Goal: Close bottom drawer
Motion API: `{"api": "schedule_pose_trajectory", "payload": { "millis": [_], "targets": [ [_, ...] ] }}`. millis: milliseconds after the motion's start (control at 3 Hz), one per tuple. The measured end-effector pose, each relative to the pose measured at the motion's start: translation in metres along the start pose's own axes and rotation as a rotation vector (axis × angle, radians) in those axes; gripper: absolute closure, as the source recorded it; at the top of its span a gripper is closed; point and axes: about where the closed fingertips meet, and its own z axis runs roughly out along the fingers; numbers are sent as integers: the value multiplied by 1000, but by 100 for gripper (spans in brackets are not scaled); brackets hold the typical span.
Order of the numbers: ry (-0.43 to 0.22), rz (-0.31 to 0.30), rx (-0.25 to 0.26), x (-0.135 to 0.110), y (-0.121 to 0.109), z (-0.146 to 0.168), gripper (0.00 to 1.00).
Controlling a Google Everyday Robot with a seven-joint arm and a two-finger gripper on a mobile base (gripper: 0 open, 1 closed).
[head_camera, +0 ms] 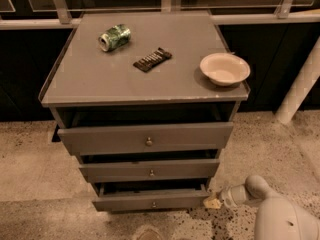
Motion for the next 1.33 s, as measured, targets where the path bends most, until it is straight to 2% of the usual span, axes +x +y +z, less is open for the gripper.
{"api": "schedule_pose_trajectory", "payload": {
  "millis": [333, 667, 1000, 1333],
  "targets": [
    [0, 0, 0, 0, 0, 0, 100],
    [-73, 23, 87, -12, -16, -4, 100],
    [-225, 92, 224, -30, -38, -12, 100],
    [-306, 130, 323, -36, -53, -20, 100]
  ]
}}
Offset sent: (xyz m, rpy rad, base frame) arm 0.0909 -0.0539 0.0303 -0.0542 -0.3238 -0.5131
